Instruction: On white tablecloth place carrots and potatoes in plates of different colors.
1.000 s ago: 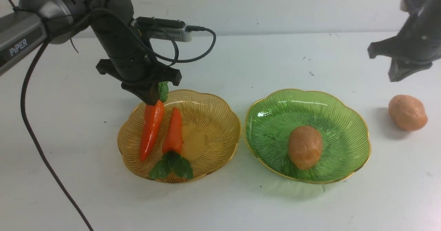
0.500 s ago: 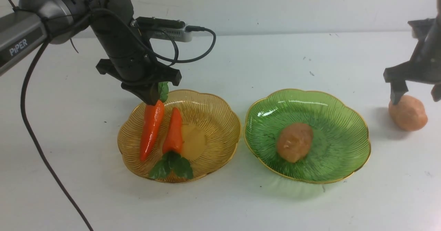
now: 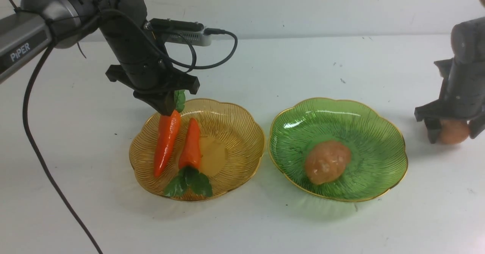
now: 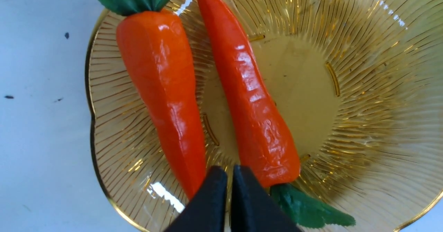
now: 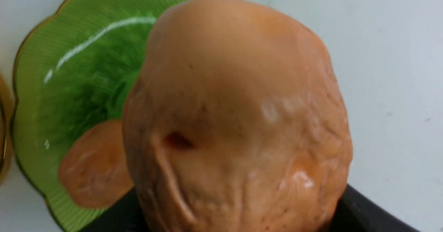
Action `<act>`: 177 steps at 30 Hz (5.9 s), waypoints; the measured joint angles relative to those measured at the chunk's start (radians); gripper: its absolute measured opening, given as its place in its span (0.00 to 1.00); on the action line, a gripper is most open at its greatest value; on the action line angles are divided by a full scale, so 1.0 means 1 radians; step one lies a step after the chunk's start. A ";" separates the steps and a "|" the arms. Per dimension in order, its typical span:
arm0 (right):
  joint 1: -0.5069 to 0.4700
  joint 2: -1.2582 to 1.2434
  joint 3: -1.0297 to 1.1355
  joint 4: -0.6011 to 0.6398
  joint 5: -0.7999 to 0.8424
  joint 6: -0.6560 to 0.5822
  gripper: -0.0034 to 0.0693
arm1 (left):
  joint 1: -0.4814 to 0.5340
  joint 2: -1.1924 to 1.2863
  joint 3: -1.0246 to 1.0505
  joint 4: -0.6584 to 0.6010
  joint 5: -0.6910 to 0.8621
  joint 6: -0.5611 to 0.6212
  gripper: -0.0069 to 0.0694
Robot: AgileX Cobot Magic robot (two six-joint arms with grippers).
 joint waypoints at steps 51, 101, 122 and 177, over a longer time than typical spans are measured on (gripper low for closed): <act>0.186 -1.484 1.151 0.053 -0.845 -0.219 0.03 | -0.001 -0.192 0.000 0.003 0.018 -0.017 0.10; -0.058 -1.856 1.621 -0.144 -0.853 -0.220 0.03 | -0.001 -0.869 0.397 0.016 0.025 0.000 0.10; -0.058 -1.856 1.621 -0.144 -0.852 -0.187 0.03 | -0.001 -1.493 0.988 0.001 0.024 -0.015 0.10; -0.058 -1.856 1.621 -0.144 -0.852 -0.147 0.03 | 0.032 -2.018 1.796 0.099 -0.849 -0.090 0.11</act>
